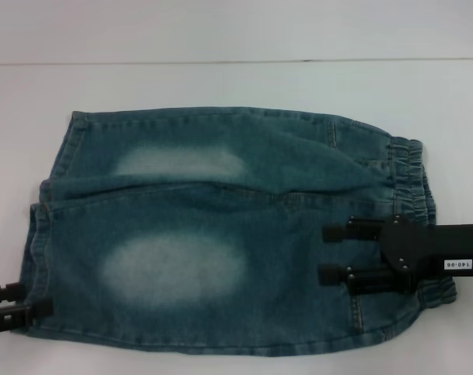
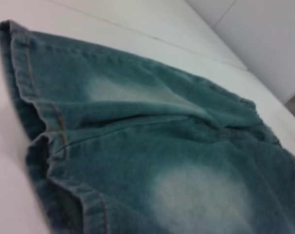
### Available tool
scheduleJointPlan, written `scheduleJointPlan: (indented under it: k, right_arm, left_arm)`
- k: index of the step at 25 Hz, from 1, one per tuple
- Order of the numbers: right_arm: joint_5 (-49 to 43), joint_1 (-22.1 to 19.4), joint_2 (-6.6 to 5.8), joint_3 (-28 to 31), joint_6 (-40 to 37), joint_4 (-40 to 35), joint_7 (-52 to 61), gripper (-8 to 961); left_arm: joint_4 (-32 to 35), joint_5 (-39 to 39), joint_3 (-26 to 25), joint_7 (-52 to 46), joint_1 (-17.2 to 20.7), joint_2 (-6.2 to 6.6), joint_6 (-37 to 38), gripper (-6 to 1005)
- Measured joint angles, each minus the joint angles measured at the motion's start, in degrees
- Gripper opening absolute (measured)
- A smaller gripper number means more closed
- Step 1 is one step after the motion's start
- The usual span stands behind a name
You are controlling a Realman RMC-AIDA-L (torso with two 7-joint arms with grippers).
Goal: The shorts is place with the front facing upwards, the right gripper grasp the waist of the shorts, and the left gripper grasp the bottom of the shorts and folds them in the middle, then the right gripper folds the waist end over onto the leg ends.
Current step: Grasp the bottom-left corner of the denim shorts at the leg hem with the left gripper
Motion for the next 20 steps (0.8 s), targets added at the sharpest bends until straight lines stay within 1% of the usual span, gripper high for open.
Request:
scheduleJointPlan:
  k: [10,20]
  right_arm:
    - [0.03,-0.09,0.11,0.16,0.16,-0.01,0.58,869]
    - [0.21,-0.07,0.11,0.27,0.35,-0.01,0.63,869]
  left_arm:
    - [1.98,4.05,-0.12,-0.67,-0.16,0.16,-0.37,924]
    - [1.79,4.92,0.85,-0.67,-0.61,-0.09,-3.12,921]
